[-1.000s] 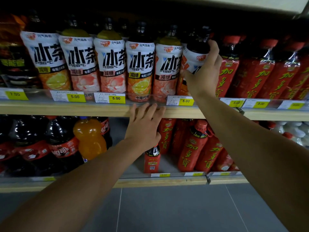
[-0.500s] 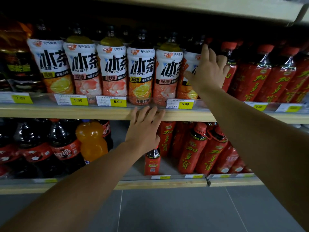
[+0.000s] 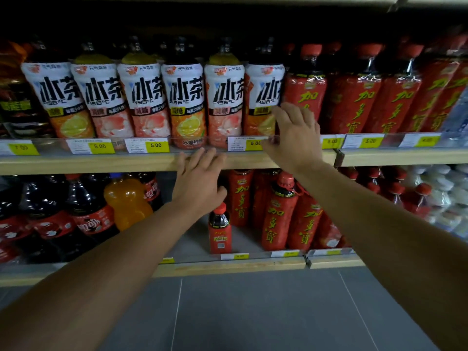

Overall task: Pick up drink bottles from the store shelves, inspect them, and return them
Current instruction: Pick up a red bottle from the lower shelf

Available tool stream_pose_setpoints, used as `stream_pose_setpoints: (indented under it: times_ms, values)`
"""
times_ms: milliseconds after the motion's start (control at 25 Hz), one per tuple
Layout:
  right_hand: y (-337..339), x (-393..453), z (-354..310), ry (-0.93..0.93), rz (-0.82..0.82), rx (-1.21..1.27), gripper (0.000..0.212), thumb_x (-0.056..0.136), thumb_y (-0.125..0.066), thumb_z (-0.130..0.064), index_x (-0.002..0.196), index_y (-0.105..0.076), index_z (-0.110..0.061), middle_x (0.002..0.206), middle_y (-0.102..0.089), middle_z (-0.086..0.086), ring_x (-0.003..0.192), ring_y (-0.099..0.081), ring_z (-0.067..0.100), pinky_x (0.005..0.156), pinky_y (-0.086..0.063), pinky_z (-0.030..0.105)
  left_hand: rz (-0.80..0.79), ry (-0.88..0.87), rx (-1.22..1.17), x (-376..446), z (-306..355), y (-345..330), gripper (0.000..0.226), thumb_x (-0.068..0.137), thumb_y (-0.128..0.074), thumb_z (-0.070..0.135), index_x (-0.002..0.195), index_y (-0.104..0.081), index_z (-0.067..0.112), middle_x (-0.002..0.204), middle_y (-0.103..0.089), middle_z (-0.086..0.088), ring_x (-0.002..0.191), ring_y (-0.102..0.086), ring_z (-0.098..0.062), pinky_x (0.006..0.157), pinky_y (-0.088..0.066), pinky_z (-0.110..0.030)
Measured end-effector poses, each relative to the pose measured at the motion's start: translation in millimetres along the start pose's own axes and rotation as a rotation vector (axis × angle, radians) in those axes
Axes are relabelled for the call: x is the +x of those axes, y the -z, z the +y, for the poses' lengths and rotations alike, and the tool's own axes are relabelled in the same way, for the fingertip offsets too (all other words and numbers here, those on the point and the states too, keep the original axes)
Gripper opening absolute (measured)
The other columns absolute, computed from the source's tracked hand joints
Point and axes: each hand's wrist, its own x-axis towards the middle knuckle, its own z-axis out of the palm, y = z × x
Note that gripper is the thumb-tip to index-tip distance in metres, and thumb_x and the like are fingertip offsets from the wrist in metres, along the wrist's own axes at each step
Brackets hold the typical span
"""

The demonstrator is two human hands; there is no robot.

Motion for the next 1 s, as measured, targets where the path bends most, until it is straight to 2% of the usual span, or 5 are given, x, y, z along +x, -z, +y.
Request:
stream_pose_setpoints:
  times_ms: [120, 240, 360, 680, 1000]
  values:
    - [-25, -35, 24, 0.132, -0.018, 0.022, 0.063, 0.083, -0.068, -0.036, 0.14, -0.051, -0.017, 0.141, -0.049, 0.006, 0.133, -0.04, 0.035, 0.111, -0.036, 0.051, 0.209, -0.03, -0.018, -9, 16, -8, 0.06, 0.082, -0.06, 0.034, 0.138, -0.052, 0.014, 0.143, -0.049, -0.008, 0.137, -0.035, -0.03, 0.116, -0.022, -0.059]
    - [-50, -53, 42, 0.202, -0.084, 0.007, 0.066, 0.082, -0.067, -0.039, 0.141, -0.049, -0.017, 0.142, -0.049, 0.007, 0.136, -0.039, 0.034, 0.118, -0.025, 0.05, 0.306, -0.03, -0.02, -22, 29, -24, 0.049, 0.078, -0.06, 0.032, 0.123, -0.063, 0.012, 0.122, -0.059, -0.007, 0.117, -0.047, -0.03, 0.106, -0.038, -0.054]
    - [-66, -62, 52, 0.252, -0.077, 0.002, 0.074, 0.081, -0.067, -0.039, 0.147, -0.041, -0.019, 0.147, -0.045, 0.008, 0.141, -0.033, 0.033, 0.122, -0.015, 0.05, 0.234, 0.046, -0.046, -34, 36, -45, 0.051, 0.08, -0.068, 0.031, 0.127, -0.061, 0.011, 0.124, -0.059, -0.009, 0.118, -0.05, -0.033, 0.102, -0.041, -0.051]
    - [-82, -65, 53, 0.241, 0.102, 0.016, 0.073, 0.08, -0.065, -0.037, 0.147, -0.044, -0.018, 0.143, -0.048, 0.01, 0.138, -0.036, 0.035, 0.122, -0.014, 0.05, -0.066, 0.329, -0.149, -47, 26, -99, 0.075, 0.086, -0.071, 0.037, 0.15, -0.038, 0.017, 0.15, -0.038, -0.012, 0.129, -0.043, -0.042, 0.105, -0.044, -0.053]
    - [-106, -69, 43, 0.142, 0.248, 0.038, 0.068, 0.081, -0.062, -0.04, 0.143, -0.049, -0.015, 0.143, -0.049, 0.011, 0.141, -0.036, 0.036, 0.121, -0.016, 0.055, -0.125, 0.47, -0.368, -51, 12, -167, 0.094, 0.083, -0.075, 0.042, 0.157, -0.021, 0.022, 0.154, -0.035, -0.011, 0.135, -0.043, -0.038, 0.106, -0.045, -0.051]
